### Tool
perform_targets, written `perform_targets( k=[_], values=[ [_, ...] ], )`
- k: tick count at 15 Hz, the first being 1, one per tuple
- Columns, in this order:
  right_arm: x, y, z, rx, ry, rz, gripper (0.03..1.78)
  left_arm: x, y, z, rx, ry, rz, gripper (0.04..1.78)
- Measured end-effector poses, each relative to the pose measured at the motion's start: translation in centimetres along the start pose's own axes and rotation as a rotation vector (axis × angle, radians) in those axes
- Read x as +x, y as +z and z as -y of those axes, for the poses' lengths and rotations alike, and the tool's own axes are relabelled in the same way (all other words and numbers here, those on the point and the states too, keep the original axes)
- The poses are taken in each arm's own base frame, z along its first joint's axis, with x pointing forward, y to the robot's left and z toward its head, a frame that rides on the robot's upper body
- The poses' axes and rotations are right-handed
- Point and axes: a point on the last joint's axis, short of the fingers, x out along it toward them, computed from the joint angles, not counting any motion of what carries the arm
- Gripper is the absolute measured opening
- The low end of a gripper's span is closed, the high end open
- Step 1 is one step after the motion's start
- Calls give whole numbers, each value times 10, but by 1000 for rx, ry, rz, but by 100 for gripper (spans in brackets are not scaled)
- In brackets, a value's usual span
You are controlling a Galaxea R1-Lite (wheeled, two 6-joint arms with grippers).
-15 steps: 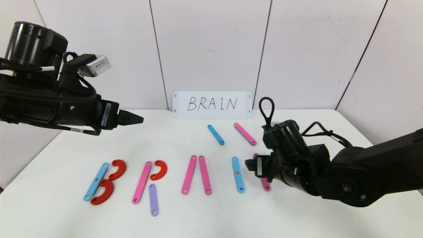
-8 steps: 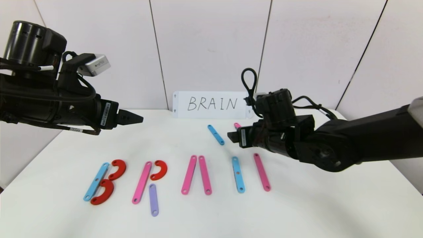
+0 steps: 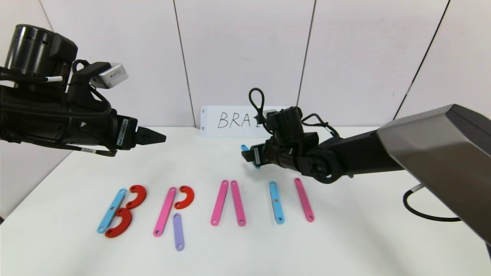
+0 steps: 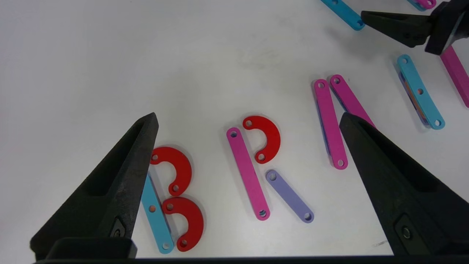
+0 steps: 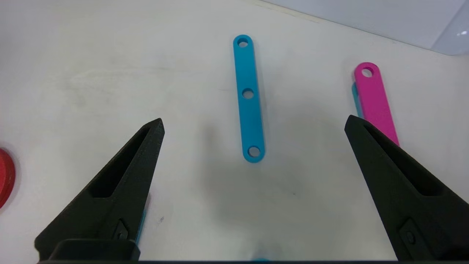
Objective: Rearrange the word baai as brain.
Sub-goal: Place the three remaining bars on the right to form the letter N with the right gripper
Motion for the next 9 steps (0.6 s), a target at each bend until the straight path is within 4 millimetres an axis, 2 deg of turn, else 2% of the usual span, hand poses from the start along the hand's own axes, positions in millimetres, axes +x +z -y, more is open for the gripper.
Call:
perform_targets(
  k=[5, 9],
  values=[
    [40, -11, -3, -18, -1, 0, 173, 2, 0, 0, 0, 0, -5, 173],
    [60, -22, -3, -24, -7, -13, 173, 4, -1, 0, -1, -1, -11, 173]
  ],
)
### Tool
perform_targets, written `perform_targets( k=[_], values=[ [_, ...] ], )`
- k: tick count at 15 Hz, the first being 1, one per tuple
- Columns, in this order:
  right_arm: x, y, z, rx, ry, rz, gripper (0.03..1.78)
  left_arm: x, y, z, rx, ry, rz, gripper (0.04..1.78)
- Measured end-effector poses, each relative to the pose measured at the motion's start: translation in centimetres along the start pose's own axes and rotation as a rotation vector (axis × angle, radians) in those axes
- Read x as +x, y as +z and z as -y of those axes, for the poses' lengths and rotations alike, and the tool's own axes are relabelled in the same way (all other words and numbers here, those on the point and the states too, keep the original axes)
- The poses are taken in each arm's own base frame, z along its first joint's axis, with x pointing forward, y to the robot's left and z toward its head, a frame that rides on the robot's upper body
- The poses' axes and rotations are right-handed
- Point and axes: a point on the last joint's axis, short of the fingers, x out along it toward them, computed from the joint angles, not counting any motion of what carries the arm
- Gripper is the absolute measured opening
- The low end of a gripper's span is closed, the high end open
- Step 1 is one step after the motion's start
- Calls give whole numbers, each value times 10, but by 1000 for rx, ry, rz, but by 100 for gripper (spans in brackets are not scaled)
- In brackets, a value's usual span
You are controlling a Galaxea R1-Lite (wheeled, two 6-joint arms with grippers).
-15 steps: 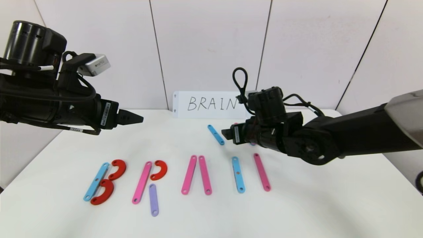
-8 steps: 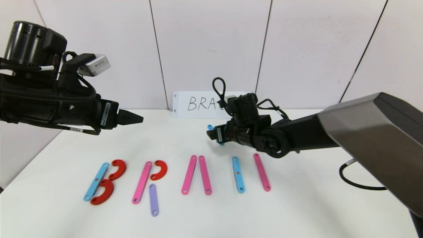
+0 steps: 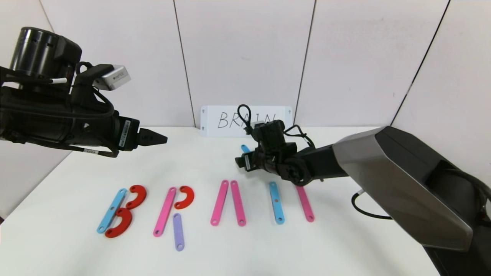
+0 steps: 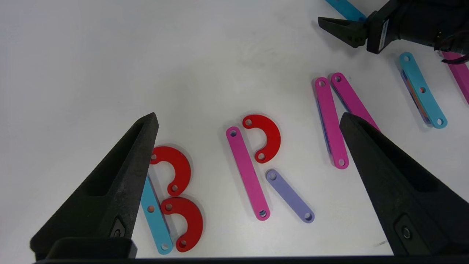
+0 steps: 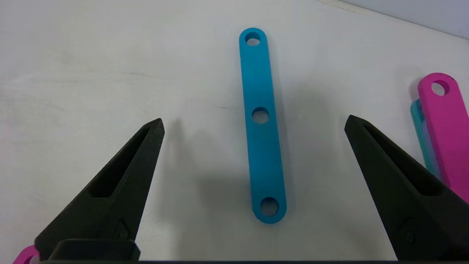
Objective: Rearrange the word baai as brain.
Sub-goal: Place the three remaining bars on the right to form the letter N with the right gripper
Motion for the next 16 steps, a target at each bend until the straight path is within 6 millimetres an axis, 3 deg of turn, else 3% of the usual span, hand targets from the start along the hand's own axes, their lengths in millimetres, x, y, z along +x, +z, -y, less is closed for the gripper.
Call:
perform_targets(
  k=[3, 5, 7, 13, 16],
  values=[
    [7, -7, 0, -14, -3, -11, 171, 0, 0, 0, 0, 0, -1, 173],
    [9, -8, 0, -15, -4, -12, 159, 0, 0, 0, 1, -1, -1, 173],
    [9, -8, 0, -15, -5, -13, 138, 1, 0, 0, 0, -1, -1, 173],
    [9, -9, 0, -14, -7, -15, 40, 0, 0, 0, 0, -1, -1, 173],
    [7, -8, 0, -14, -8, -17, 28, 0, 0, 0, 0, 0, -1, 173]
  ],
)
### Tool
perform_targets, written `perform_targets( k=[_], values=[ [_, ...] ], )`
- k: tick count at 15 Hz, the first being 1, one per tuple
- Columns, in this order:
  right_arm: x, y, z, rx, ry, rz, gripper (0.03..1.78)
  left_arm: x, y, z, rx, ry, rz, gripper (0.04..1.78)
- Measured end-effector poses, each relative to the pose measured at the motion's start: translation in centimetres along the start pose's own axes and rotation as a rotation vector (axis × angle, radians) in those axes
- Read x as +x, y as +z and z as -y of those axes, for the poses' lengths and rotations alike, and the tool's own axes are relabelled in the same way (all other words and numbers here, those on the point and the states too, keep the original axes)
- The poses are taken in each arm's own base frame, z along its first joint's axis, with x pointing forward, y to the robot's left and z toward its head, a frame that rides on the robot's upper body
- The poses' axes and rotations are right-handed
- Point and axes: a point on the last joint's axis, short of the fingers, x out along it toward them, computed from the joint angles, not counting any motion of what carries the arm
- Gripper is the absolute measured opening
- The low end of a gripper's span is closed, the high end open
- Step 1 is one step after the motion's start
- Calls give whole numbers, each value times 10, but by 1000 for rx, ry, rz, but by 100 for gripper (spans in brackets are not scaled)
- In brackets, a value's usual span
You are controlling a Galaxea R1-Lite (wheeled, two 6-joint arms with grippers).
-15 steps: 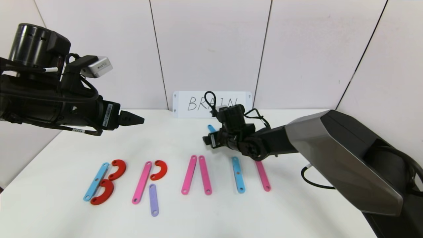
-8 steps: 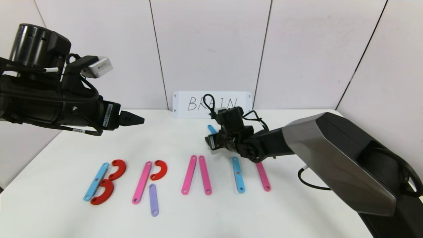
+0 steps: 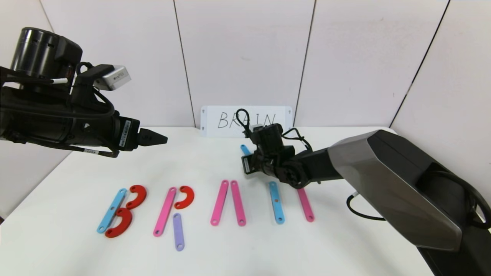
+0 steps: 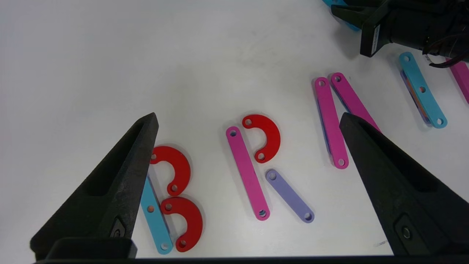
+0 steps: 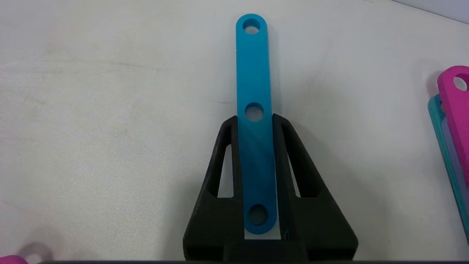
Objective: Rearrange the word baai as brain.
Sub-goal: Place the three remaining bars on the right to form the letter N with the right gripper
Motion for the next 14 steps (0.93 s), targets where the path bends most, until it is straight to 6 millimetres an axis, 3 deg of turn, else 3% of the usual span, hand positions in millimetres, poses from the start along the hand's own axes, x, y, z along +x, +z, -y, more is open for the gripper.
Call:
perform_targets(
  k=[3, 6, 10, 14],
  values=[
    [-7, 4, 2, 3, -1, 1, 28, 0, 0, 0, 0, 1, 0, 173],
    [-29, 13, 4, 5, 4, 14, 28, 0, 0, -1, -1, 2, 1, 173],
    [-77, 15, 21, 8, -4, 19, 28, 0, 0, -1, -1, 1, 1, 173],
    [-133, -3, 49, 25, 15, 5, 28, -1, 0, 0, -1, -1, 2, 173]
  ],
)
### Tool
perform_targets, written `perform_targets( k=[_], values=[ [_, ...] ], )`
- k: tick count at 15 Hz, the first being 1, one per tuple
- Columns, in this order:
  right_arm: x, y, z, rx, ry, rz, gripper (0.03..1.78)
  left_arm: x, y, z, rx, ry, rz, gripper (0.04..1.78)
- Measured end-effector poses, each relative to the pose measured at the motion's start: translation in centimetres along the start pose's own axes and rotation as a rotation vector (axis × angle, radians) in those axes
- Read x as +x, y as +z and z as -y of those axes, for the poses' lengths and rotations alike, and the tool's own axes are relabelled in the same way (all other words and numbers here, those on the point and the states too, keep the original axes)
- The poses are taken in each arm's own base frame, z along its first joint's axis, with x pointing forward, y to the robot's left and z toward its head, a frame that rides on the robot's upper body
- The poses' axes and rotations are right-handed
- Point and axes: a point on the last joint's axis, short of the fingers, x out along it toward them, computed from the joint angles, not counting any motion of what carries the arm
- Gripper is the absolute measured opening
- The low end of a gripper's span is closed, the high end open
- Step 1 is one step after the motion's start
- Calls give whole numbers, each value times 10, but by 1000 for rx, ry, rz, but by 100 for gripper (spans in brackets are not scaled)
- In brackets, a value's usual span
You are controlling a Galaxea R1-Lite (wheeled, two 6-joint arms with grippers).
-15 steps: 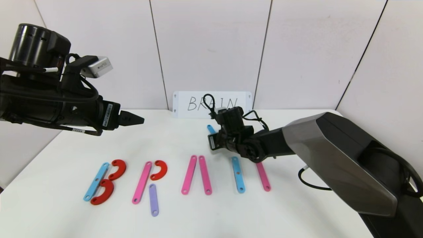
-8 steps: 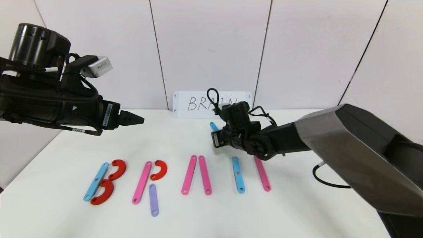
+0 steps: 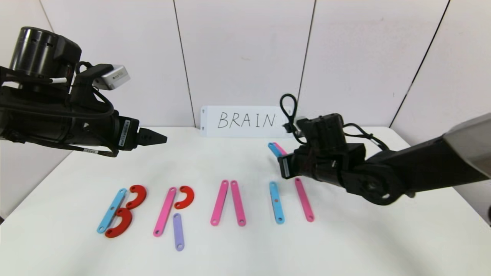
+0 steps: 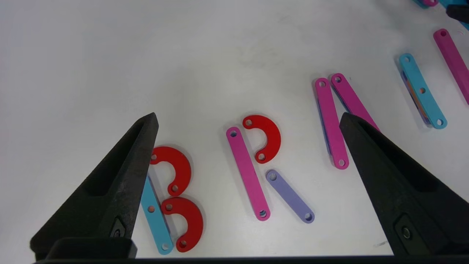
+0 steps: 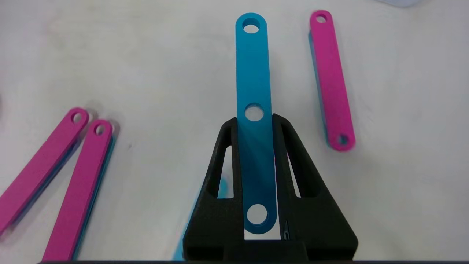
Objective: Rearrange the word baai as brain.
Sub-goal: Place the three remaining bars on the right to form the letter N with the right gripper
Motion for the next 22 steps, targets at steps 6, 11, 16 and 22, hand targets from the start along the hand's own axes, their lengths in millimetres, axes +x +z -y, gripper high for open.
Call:
perform_targets(
  k=[6, 11, 16, 22],
  values=[
    [-49, -37, 42, 46, -33, -27, 28, -1, 0, 0, 1, -5, 3, 173],
    [-57, -57, 50, 54, -15, -40, 28, -1, 0, 0, 0, -4, 2, 173],
    [-56, -76, 58, 58, -12, -86, 28, 0, 0, 0, 0, -3, 1, 173],
    [-47, -95, 67, 21, -10, -89, 28, 0, 0, 0, 0, -4, 1, 173]
  ],
)
